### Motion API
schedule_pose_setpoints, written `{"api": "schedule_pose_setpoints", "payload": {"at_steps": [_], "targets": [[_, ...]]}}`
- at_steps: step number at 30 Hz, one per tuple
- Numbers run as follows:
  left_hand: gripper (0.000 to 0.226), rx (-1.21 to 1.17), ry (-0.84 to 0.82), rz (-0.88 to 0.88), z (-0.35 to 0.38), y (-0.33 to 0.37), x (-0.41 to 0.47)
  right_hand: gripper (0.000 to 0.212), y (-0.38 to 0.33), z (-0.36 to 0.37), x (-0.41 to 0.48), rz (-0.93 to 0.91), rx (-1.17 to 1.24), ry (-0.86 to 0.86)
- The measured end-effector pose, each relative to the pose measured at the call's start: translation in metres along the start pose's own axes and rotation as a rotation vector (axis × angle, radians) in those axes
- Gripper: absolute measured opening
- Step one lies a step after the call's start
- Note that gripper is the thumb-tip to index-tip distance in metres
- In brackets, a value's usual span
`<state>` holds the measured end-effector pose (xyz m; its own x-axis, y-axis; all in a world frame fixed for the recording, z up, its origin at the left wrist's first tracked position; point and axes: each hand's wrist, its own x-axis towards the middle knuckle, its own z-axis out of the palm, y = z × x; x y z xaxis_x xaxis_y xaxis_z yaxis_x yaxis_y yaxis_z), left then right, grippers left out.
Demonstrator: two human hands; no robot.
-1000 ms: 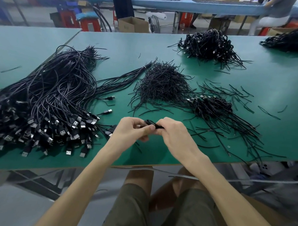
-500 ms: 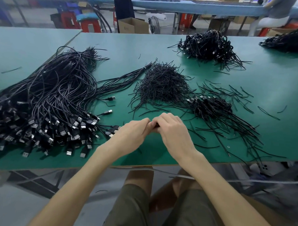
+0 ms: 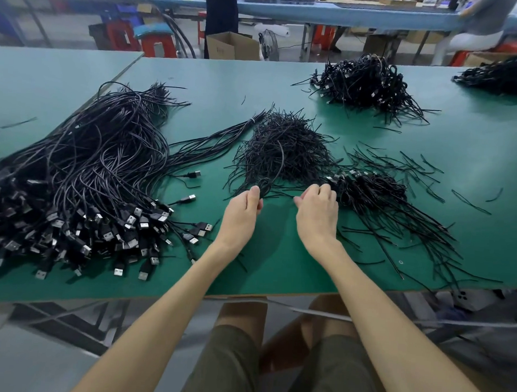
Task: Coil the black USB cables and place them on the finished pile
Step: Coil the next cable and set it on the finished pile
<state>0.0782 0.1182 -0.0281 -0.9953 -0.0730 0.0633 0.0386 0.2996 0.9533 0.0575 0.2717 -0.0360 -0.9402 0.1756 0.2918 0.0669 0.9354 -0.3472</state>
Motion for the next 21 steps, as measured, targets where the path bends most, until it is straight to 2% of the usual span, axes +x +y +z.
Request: {"api": "schedule_pose_setpoints", "payload": {"at_steps": [4, 6, 12, 15, 18, 21], "targets": [[0.047, 0.008, 0.000, 0.027, 0.001, -0.003, -0.001, 0.022, 0.000, 0.005, 0.002, -0.029, -0.024, 0.000], [0.047, 0.000, -0.005, 0.020, 0.001, -0.004, -0.003, 0.013, 0.001, 0.006, 0.000, -0.027, 0.049, 0.031], [0.046, 0.010, 0.031, 0.028, 0.000, -0.005, 0.002, 0.010, 0.002, -0.003, -0.001, 0.129, 0.555, 0.136], [0.047, 0.056, 0.037, 0.032, 0.003, -0.007, 0.006, 0.013, -0.001, -0.007, -0.009, -0.046, 0.602, 0.117], [0.046, 0.151, 0.010, 0.045, 0.008, -0.010, 0.006, 0.008, -0.004, -0.002, -0.019, -0.247, 0.503, 0.065], [0.045, 0.233, -0.019, 0.075, 0.008, -0.013, 0.005, 0.016, -0.007, -0.003, -0.020, -0.288, 0.471, 0.063]]}}
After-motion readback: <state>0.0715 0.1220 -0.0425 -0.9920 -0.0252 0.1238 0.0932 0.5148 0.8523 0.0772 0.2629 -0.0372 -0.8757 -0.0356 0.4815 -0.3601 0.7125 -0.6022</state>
